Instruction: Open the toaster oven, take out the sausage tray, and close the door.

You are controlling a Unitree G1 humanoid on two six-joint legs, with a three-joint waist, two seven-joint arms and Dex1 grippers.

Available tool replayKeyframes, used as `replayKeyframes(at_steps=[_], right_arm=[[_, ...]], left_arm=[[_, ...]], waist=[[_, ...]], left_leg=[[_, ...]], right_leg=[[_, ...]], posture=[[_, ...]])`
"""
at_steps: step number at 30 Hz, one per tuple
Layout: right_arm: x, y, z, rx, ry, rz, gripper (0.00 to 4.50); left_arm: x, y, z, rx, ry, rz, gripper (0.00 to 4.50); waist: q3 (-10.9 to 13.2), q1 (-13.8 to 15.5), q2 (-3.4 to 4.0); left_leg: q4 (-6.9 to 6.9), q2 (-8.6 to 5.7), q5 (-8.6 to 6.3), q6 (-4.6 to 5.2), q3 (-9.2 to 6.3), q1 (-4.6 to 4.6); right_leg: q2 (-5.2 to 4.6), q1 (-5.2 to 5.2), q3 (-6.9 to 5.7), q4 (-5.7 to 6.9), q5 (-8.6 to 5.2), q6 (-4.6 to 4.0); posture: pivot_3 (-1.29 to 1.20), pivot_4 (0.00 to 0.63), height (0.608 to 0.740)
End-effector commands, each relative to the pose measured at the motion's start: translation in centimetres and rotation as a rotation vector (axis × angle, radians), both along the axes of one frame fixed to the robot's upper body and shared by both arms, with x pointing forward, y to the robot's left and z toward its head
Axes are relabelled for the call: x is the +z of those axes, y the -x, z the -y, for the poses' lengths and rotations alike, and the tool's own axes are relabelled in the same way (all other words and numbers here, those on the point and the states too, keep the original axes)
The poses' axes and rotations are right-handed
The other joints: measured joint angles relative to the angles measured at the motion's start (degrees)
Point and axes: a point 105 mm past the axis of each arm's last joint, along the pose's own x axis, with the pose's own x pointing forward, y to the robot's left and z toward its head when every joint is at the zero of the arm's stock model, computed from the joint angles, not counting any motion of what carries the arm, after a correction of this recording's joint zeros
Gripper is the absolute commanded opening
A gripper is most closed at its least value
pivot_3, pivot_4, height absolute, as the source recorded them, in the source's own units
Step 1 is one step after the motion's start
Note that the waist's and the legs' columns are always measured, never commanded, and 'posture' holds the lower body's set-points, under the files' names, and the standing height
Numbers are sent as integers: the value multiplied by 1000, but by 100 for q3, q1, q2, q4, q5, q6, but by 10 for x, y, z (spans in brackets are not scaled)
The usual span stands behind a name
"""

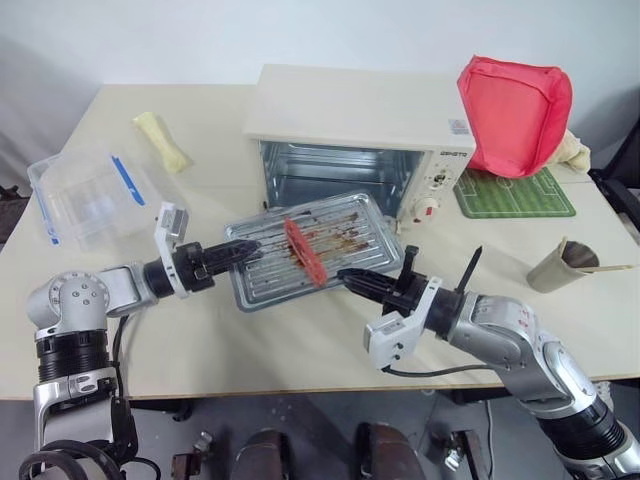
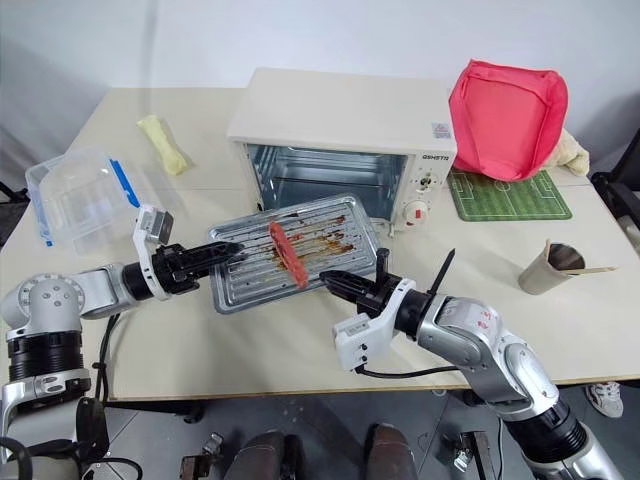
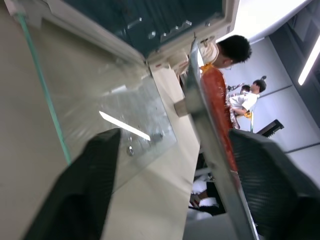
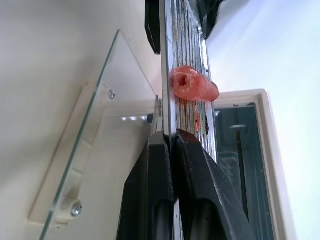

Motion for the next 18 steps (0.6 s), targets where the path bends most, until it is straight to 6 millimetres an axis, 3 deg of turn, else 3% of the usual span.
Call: replayKeyframes(at_steps=[1,6,9,16,17,18], right_arm=[[14,4,2,17,-38,28,0],[17,2,2,13,-49,18,0],[17,3,2,14,-56,-2,0],[20,-1,0,9,-53,-14,0],[20,-1,0,11,-44,-22,605],[19,-1,0,12,-39,-36,833]], left_arm=[[3,3,5,-34,-4,-16,2452],[0,4,8,-30,-7,-37,868],[-2,6,11,-29,-5,-49,163],[-16,6,14,-17,-45,-139,7],[-18,6,14,-16,-46,-150,0],[-19,5,15,-16,-46,-161,0]], waist=[[0,1,0],[0,8,0],[0,5,0],[0,10,0],[0,10,-1],[0,10,-1]], left_leg=[[0,0,0,0,0,1],[0,0,0,0,-1,9],[-1,0,0,0,-1,11],[-4,0,0,0,2,19],[-3,0,0,0,2,19],[-3,-1,0,0,3,19]], right_leg=[[0,1,1,0,0,0],[0,8,4,0,0,0],[0,9,5,0,0,0],[0,12,9,0,0,0],[0,13,10,0,0,0],[0,13,11,0,0,0]], posture=[[0,150,740],[0,150,740],[0,150,740],[0,150,740],[0,150,740],[0,150,740]])
